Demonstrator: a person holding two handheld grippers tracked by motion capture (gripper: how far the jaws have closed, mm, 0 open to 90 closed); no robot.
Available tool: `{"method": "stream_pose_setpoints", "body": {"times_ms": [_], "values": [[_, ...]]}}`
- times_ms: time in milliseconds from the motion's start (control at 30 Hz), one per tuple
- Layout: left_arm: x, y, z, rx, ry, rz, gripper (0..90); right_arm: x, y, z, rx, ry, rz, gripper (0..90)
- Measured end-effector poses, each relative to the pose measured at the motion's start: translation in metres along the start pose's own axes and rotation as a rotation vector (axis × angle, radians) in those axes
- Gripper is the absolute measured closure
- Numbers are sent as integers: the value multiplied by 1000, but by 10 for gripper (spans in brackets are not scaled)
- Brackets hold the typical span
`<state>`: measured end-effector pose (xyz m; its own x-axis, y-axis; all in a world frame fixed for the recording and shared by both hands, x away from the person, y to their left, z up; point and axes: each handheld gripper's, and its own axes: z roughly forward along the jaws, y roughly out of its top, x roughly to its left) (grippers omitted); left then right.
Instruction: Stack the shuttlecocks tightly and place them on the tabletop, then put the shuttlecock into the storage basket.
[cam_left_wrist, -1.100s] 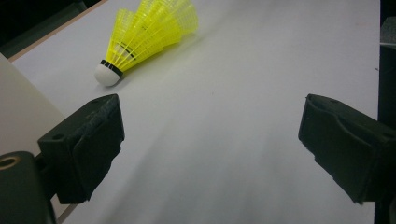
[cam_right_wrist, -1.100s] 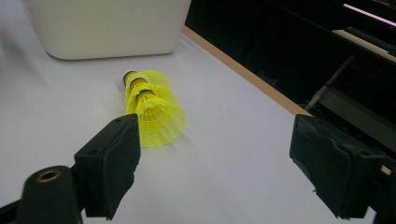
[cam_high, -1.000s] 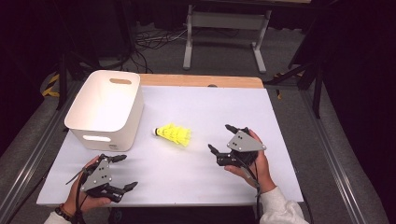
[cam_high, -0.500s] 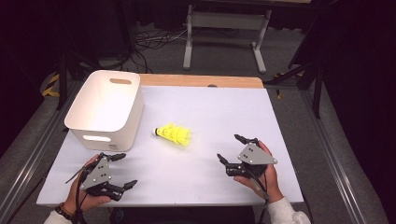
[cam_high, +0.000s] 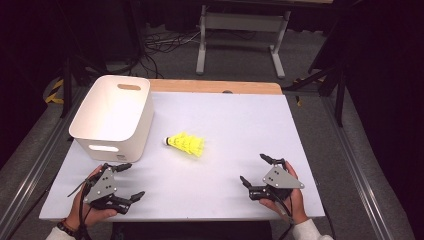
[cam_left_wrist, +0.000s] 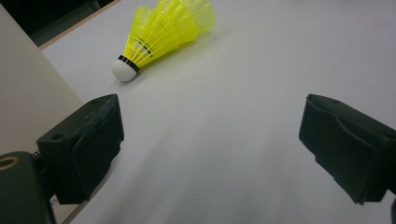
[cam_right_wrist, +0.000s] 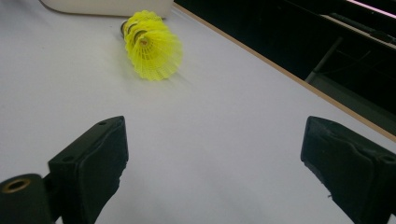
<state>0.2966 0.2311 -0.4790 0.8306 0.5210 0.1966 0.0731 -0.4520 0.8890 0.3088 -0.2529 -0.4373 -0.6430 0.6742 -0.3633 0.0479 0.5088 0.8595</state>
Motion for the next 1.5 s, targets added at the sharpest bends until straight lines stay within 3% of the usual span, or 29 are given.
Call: {"method": "stream_pose_setpoints", "body": {"times_ms": [533, 800, 1133, 1500], "values": [[1, -2, -3, -4, -7, -14, 74, 7, -9, 4, 59, 1, -17, 66], [1, -1, -1, 1, 0, -10, 73, 9, -9, 6, 53, 29, -4, 65], [0, 3, 5, 10, -10, 13, 73, 9, -11, 11, 65, 74, 59, 78], [-1, 2, 5, 10, -15, 15, 74, 16, 2, 32, 93, 142, 69, 104]]}}
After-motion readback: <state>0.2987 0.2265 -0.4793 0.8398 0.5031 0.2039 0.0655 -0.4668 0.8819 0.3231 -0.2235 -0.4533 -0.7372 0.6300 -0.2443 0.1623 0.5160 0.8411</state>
